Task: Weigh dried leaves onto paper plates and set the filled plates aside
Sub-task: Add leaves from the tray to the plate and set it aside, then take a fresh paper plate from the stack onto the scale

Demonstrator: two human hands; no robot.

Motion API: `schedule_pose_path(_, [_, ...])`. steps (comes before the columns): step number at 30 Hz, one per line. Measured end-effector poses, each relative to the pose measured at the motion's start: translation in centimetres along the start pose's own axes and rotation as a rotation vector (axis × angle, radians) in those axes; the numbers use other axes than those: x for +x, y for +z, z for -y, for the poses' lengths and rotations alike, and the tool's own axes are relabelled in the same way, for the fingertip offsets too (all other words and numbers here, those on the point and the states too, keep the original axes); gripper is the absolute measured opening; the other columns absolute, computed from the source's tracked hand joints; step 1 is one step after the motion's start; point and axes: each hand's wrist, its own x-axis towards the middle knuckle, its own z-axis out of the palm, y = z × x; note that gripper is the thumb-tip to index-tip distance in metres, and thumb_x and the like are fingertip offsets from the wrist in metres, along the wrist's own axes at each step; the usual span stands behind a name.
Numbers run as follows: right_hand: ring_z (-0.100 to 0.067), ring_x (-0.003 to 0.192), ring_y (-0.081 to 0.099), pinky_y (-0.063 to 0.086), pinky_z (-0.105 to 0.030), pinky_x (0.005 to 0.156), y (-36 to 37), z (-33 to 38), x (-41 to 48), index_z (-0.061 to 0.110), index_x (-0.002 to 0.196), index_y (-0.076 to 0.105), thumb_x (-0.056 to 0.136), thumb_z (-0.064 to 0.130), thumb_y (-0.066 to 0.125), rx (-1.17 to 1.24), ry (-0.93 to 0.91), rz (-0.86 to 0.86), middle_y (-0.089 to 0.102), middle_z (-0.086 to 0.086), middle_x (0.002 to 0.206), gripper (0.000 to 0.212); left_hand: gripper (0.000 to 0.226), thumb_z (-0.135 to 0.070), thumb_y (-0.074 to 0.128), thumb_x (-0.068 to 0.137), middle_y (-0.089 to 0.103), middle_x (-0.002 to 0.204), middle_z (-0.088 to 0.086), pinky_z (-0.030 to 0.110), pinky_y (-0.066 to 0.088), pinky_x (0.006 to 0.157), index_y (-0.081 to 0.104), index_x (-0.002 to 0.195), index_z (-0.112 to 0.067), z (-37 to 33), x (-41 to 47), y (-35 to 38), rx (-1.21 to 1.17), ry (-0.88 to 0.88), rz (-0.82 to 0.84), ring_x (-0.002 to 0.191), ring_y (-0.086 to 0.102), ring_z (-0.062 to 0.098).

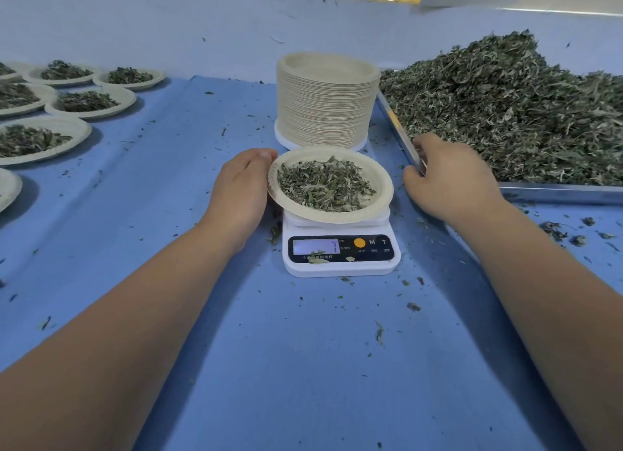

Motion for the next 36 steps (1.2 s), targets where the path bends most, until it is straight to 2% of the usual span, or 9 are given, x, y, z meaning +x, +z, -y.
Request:
schedule_pose_path(3, [-0.037,0.103,0.058,0.052,-0.043,0.083,-1.4,1.6,-1.7,0.012,0.133,0.059,0.094,0.025,0.052,0.125,-0.133,-0.102,0.069,-0.013,0.106,0.042,0.042,-0.040,0.038,0.102,0.062,0.136,-0.015,0.036,0.038,0.115,0.067,0.130,-0.030,0.4,0.2,0.2,0.023,0.013,-0.024,0.127,0.054,0.005])
schedule_pose_path(7, [-0.035,0.089,0.064,0.052,-0.042,0.080,-1.4,3.8,-4.3,0.013,0.124,0.063,0.101,0.033,0.047,0.151,-0.189,-0.043,0.073,-0.007,0.100,0.034,0.026,-0.042,0.038,0.106,0.057,0.111,-0.026,0.031,0.035,0.104,0.064,0.108,-0.041,0.4,0.6,0.6,-0.026,-0.055,-0.002,0.108,0.052,-0.006])
schedule_pose_path(13, [-0.032,0.076,0.060,0.051,-0.042,0.069,-1.8,4.6,-4.8,0.017,0.115,0.063,0.105,0.039,0.037,0.252,-0.133,0.064,0.066,-0.006,0.076,0.035,0.047,-0.044,0.039,0.107,0.043,0.156,-0.013,0.030,0.027,0.119,0.049,0.150,-0.030,0.1,0.2,1.1,-0.068,-0.097,0.022,0.143,0.038,0.006])
schedule_pose_path(15, [-0.027,0.076,0.056,0.045,-0.038,0.066,-1.8,5.1,-5.0,0.018,0.124,0.060,0.105,0.041,0.039,0.253,-0.168,0.033,0.064,-0.001,0.076,0.037,0.034,-0.042,0.040,0.106,0.055,0.146,-0.010,0.037,0.034,0.118,0.063,0.130,-0.034,-0.7,-0.4,1.2,-0.119,-0.131,0.018,0.134,0.049,0.010])
schedule_pose_path(18, [-0.025,0.074,0.051,0.036,-0.037,0.062,-2.4,7.2,-5.7,0.020,0.115,0.053,0.103,0.050,0.038,0.251,-0.215,0.035,0.051,0.005,0.071,0.036,0.021,-0.032,0.045,0.100,0.064,0.095,0.000,0.042,0.050,0.089,0.059,0.086,-0.027,-2.4,-1.5,0.0,-0.235,-0.219,-0.064,0.090,0.062,0.018])
schedule_pose_path(21, [-0.031,0.098,0.054,0.040,-0.039,0.077,-3.0,10.7,-7.4,0.022,0.107,0.052,0.096,0.065,0.033,0.254,-0.333,0.078,0.055,-0.002,0.087,0.048,0.015,-0.022,0.053,0.097,0.066,0.082,0.005,0.049,0.057,0.090,0.065,0.092,-0.015,-3.0,-2.8,-3.7,-0.434,-0.315,-0.179,0.081,0.065,0.023])
schedule_pose_path(26, [-0.018,0.114,0.048,0.032,-0.034,0.075,-3.9,17.1,-10.8,0.038,0.106,0.049,0.079,0.088,0.030,0.341,-0.540,0.209,0.046,0.013,0.088,0.060,0.028,-0.019,0.049,0.101,0.074,0.109,0.010,0.055,0.057,0.093,0.068,0.121,-0.014,-2.6,-7.5,-12.0,-0.453,-0.345,-0.392,0.086,0.073,0.027])
schedule_pose_path(32, [-0.012,0.086,0.041,0.037,-0.035,0.068,-2.2,25.2,-12.3,0.034,0.105,0.051,0.078,0.088,0.033,0.426,-0.773,0.253,0.057,0.009,0.098,0.062,0.023,-0.012,0.046,0.097,0.078,0.081,0.008,0.040,0.062,0.058,0.069,0.103,-0.012,-1.7,-13.2,-20.6,-0.486,-0.356,-0.643,0.065,0.075,0.024])
schedule_pose_path(36, [-0.020,0.091,0.054,0.041,-0.036,0.070,-0.4,30.5,-13.4,0.036,0.103,0.047,0.076,0.090,0.027,0.433,-0.868,0.321,0.060,0.003,0.099,0.063,0.014,-0.015,0.051,0.095,0.070,0.075,0.002,0.034,0.053,0.066,0.063,0.088,-0.013,-0.2,-15.9,-25.5,-0.344,-0.385,-0.799,0.068,0.066,0.023])
